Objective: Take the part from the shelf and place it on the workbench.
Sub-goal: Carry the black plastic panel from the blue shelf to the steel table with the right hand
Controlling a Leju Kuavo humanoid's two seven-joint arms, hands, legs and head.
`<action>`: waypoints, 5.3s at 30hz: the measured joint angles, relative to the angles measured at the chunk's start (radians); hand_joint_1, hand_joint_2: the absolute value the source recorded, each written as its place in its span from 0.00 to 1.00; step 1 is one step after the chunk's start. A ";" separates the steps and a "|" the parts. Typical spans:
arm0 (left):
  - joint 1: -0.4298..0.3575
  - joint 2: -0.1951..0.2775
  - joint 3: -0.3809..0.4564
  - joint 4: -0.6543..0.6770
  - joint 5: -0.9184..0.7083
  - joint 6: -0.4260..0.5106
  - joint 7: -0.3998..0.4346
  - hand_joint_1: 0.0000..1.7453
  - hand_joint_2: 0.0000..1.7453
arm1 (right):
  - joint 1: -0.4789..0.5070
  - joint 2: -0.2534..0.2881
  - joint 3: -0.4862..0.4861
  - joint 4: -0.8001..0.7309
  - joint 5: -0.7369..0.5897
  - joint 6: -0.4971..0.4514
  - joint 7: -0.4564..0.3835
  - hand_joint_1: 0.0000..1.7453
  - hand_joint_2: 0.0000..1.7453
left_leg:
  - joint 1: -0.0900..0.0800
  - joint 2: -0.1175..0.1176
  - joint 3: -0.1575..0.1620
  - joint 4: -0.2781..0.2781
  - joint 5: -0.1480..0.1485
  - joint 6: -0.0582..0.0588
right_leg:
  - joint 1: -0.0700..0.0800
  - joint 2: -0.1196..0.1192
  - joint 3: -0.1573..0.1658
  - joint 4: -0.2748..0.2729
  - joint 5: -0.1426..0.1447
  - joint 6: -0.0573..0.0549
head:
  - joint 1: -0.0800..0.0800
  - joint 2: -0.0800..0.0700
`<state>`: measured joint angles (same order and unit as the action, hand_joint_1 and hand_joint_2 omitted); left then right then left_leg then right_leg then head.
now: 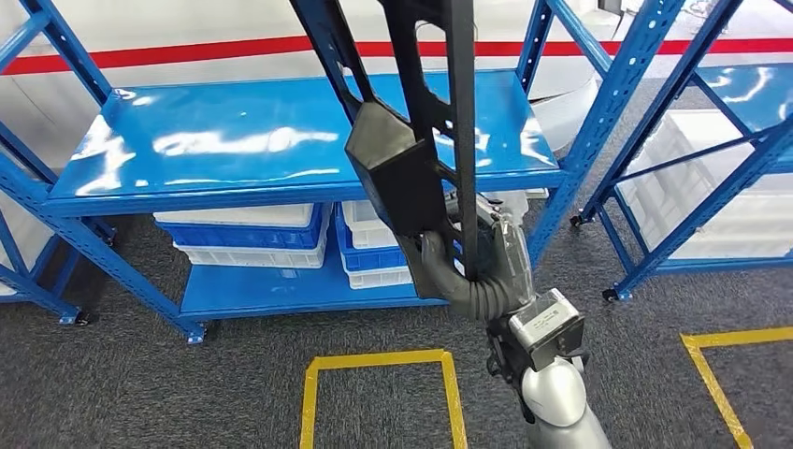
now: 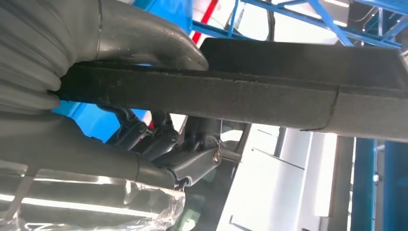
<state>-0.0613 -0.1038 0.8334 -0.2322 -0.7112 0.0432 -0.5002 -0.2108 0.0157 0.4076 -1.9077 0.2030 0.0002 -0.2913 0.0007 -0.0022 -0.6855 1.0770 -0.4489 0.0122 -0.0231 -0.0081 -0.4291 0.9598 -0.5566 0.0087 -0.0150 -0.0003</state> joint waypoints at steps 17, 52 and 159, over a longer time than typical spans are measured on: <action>0.009 -0.004 0.011 0.000 0.000 0.008 -0.007 0.00 1.00 | 0.016 -0.001 0.025 0.002 0.025 -0.001 -0.009 1.00 1.00 | 0.007 -0.009 0.059 0.001 -0.029 0.027 | 0.017 0.001 -0.215 0.262 -0.077 0.014 | 0.003 0.000; 0.007 -0.005 0.013 0.002 -0.035 0.024 -0.005 0.00 1.00 | 0.026 0.009 0.047 0.022 0.058 -0.040 0.011 1.00 1.00 | 0.026 -0.042 0.062 -0.044 0.011 0.018 | 0.013 0.012 -0.183 0.249 -0.034 0.026 | 0.015 0.000; 0.030 0.022 -0.004 0.005 -0.072 0.001 -0.009 0.00 1.00 | 0.294 0.015 -0.154 -0.129 -0.034 -0.051 -0.158 1.00 1.00 | 0.021 0.005 -0.019 0.168 -0.086 0.001 | 0.014 -0.047 -0.115 0.078 0.038 -0.009 | 0.001 0.000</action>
<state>-0.0316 -0.0820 0.8289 -0.2270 -0.7834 0.0445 -0.5088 0.0828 0.0310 0.2541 -2.0371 0.1693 -0.0507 -0.4492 0.0218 0.0026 -0.7042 1.2446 -0.5347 0.0137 -0.0096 -0.0556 -0.5438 1.0377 -0.5186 -0.0005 -0.0138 0.0000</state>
